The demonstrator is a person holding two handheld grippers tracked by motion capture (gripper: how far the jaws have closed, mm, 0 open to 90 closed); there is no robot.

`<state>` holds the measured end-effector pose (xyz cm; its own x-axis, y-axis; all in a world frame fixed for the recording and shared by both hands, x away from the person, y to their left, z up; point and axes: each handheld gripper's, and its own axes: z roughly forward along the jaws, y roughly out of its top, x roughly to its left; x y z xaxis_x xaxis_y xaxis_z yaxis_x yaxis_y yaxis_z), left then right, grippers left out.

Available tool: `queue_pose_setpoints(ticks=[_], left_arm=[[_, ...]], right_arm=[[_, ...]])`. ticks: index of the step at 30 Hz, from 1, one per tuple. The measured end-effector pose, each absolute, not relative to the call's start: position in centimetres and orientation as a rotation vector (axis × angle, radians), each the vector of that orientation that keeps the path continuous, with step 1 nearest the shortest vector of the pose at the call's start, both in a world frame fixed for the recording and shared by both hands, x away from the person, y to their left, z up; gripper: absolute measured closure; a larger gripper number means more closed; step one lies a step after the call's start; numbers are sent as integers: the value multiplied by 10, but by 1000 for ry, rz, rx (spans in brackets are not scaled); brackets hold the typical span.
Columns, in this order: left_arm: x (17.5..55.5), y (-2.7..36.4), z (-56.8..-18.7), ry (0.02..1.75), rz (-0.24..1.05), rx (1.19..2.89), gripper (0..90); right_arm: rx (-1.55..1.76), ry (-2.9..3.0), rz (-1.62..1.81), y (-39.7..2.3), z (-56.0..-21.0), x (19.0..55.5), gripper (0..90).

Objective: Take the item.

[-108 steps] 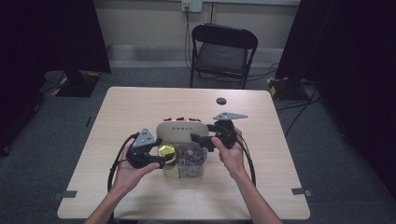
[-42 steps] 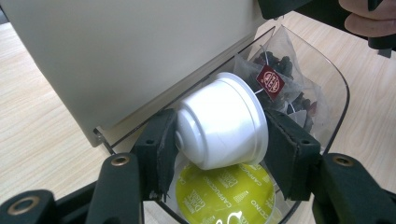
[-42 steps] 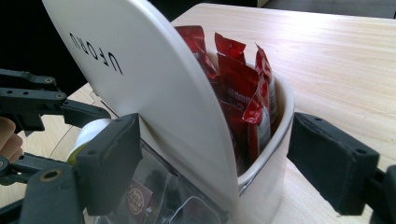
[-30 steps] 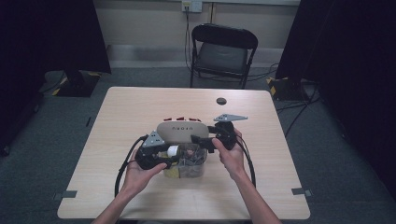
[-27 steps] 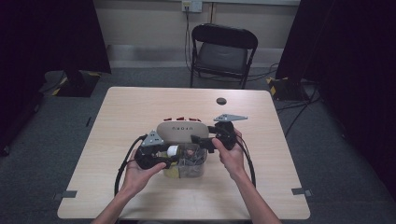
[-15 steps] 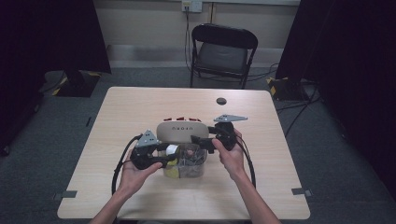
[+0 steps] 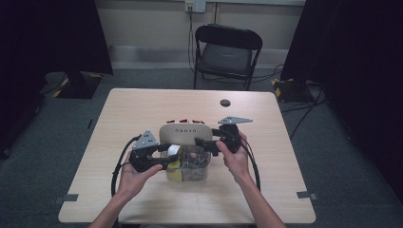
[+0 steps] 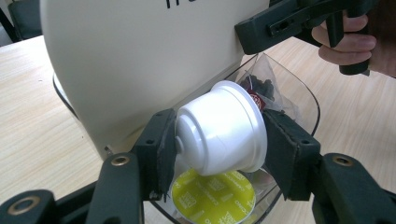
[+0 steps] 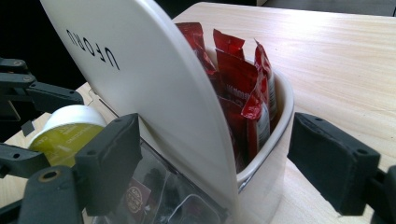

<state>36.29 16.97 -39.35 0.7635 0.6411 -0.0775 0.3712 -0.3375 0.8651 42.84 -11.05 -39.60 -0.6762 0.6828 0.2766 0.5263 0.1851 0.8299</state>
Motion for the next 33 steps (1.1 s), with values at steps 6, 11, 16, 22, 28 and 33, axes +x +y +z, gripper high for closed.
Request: queue_pose_setpoints(ticks=[6, 11, 16, 22, 28, 33], left_arm=[[362, 174, -390, 763, 332, 1940, 462], [360, 178, -387, 757, 333, 1933, 463], [360, 182, -385, 780, 337, 1922, 462], [358, 188, -381, 775, 347, 1916, 463], [358, 200, -375, 782, 364, 1911, 462], [358, 209, -371, 796, 372, 1906, 463]], right_arm=[[1181, 2295, 1500, -110, -396, 428, 165], [1180, 2294, 1492, -109, -396, 428, 167], [1179, 2300, 1485, -109, -396, 428, 164], [1180, 2298, 1485, -108, -396, 429, 159], [1178, 2302, 1484, -108, -396, 429, 149], [1175, 2303, 1489, -108, -395, 430, 143]])
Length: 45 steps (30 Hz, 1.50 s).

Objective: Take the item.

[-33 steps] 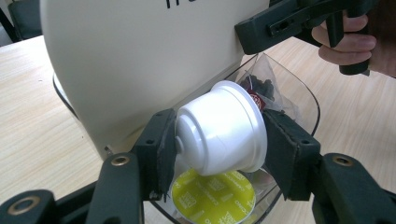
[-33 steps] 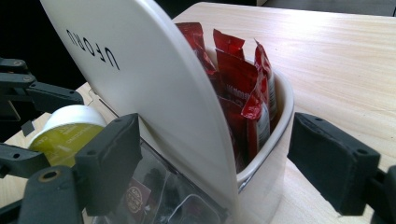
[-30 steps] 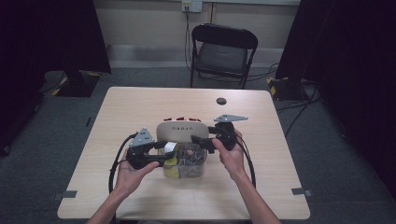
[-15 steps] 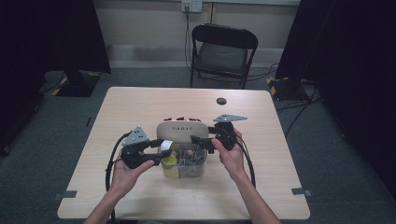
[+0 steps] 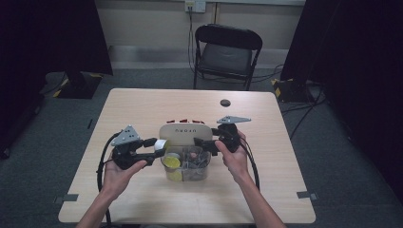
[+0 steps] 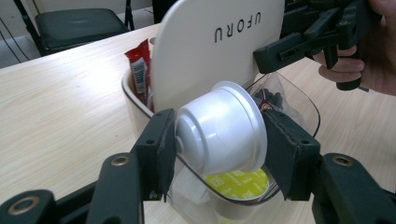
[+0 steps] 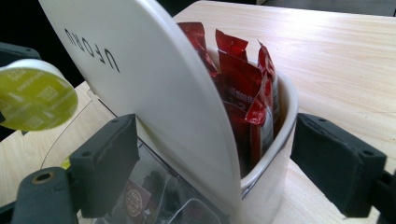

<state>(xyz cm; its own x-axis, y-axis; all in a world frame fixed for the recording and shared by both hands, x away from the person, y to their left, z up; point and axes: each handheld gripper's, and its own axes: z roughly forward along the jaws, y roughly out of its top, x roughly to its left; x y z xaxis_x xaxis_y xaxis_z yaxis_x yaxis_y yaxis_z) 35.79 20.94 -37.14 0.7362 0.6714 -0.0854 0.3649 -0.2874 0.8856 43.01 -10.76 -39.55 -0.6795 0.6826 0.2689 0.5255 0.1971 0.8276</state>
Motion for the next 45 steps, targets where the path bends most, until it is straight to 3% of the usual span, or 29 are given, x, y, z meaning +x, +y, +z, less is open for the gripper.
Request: queue_pose_setpoints(ticks=[45], left_arm=[[378, 278, -380, 1000, 478, 1848, 463]], right_arm=[[1176, 2304, 1481, -106, -398, 430, 133]])
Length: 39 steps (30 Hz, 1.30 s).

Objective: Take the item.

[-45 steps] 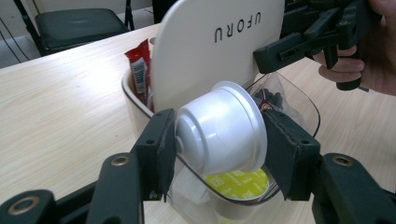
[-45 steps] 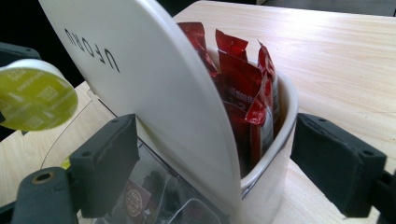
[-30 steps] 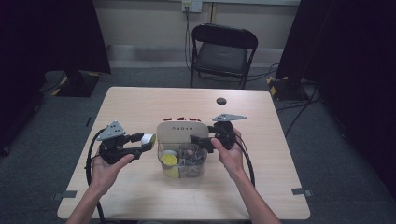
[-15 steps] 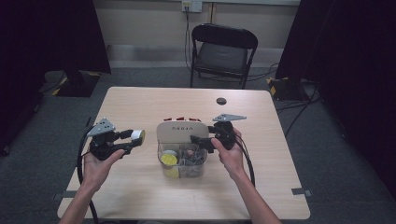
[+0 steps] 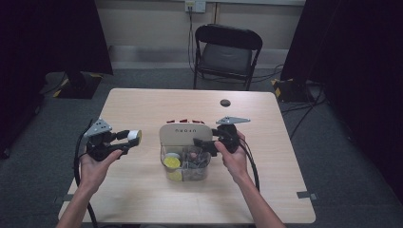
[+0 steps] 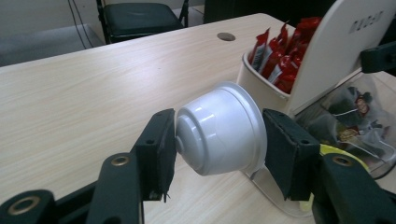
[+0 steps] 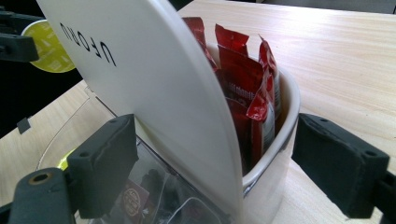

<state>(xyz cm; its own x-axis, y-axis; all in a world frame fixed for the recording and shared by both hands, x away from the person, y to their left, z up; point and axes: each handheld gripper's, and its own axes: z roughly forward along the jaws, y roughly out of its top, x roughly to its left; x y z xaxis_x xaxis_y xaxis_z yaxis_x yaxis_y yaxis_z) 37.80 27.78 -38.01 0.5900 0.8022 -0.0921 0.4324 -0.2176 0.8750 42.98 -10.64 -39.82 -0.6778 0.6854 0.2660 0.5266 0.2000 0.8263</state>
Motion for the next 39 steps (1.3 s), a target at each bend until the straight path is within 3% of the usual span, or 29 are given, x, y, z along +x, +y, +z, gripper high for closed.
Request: queue_pose_setpoints(ticks=[39], left_arm=[[403, 327, -445, 1268, 478, 1843, 462]], right_arm=[[1178, 2310, 1478, -105, -399, 431, 114]])
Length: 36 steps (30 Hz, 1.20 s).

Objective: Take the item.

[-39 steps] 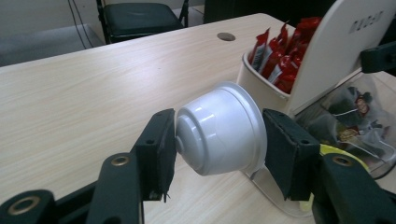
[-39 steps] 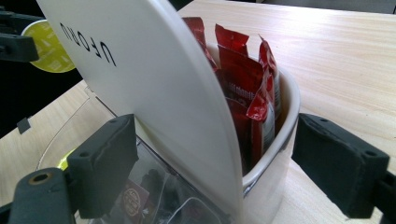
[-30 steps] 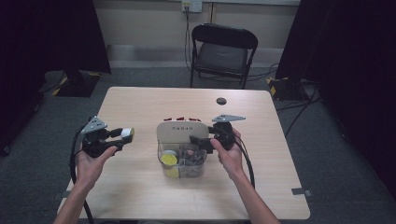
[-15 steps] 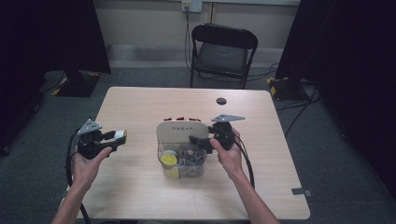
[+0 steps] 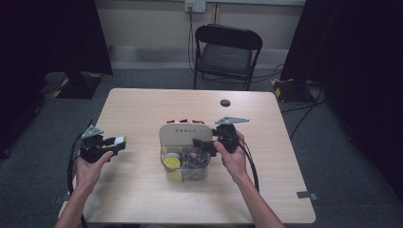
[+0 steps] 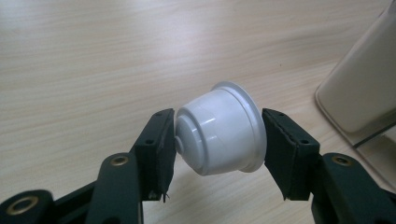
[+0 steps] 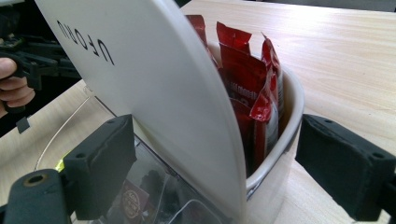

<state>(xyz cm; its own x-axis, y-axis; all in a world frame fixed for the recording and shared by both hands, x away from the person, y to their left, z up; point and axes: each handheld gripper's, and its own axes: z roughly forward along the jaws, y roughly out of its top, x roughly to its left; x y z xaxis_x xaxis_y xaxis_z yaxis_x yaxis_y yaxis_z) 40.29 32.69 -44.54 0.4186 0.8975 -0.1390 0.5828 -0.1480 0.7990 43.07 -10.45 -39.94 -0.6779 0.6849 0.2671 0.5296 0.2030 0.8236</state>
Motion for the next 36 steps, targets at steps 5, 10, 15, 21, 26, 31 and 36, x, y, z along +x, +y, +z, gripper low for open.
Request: queue_pose_setpoints(ticks=[5, 10, 15, 21, 26, 31, 36], left_arm=[[404, 329, -456, 1266, 435, 1850, 462], [404, 317, -465, 1246, 410, 1894, 462], [405, 308, -471, 1220, 379, 1933, 462], [406, 299, -474, 1190, 341, 1956, 460], [407, 299, -474, 1186, 329, 1949, 458], [405, 305, -472, 1194, 338, 1916, 440], [404, 310, -471, 1210, 346, 1901, 390]], right_arm=[[1179, 2308, 1478, -105, -399, 431, 115], [1180, 2309, 1480, -105, -400, 431, 118], [1179, 2308, 1475, -105, -399, 430, 126], [1178, 2310, 1472, -106, -399, 429, 140], [1174, 2312, 1467, -106, -398, 429, 144], [1171, 2309, 1473, -106, -399, 429, 140], [1169, 2309, 1478, -107, -398, 430, 136]])
